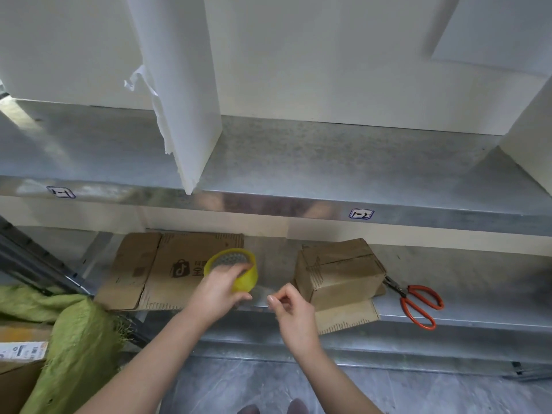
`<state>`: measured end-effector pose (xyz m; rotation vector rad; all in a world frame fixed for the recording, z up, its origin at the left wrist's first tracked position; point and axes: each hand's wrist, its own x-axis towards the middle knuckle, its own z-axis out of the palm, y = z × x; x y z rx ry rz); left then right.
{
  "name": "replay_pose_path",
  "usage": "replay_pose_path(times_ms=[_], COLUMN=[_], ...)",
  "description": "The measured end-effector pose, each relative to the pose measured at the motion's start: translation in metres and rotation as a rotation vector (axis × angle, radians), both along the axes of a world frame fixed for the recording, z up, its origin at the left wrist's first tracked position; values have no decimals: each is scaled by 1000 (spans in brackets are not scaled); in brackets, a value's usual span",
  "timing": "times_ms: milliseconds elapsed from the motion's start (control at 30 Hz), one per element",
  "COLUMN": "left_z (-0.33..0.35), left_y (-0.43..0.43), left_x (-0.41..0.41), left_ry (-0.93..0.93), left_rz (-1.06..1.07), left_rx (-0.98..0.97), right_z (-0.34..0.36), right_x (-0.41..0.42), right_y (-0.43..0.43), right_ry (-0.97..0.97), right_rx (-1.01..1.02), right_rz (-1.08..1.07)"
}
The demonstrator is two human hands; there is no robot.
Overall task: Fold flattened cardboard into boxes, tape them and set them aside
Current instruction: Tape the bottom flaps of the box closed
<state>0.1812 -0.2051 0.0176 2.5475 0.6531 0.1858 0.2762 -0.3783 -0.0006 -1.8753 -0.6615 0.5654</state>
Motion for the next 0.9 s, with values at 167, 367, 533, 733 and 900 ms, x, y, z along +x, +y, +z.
replay_pose_path(times_ms=[167, 367, 533, 733, 900], left_z=[-21, -58, -78, -81, -77], left_y=[4, 11, 15, 23, 27], left_x=[4, 5, 1, 0, 1], left_ry=[24, 39, 49, 105, 162], left_rz=[1, 29, 4, -93, -130], left_rx=[7, -34, 37, 49, 21], right_z=[-19, -43, -60, -65, -67], right_x=[4, 13, 19, 25, 26], right_y=[24, 44, 50, 49, 51], right_ry=[145, 147, 209, 98, -93], right_rx=[-147, -308, -432, -583, -719], right_rz=[-203, -208, -191, -159, -66])
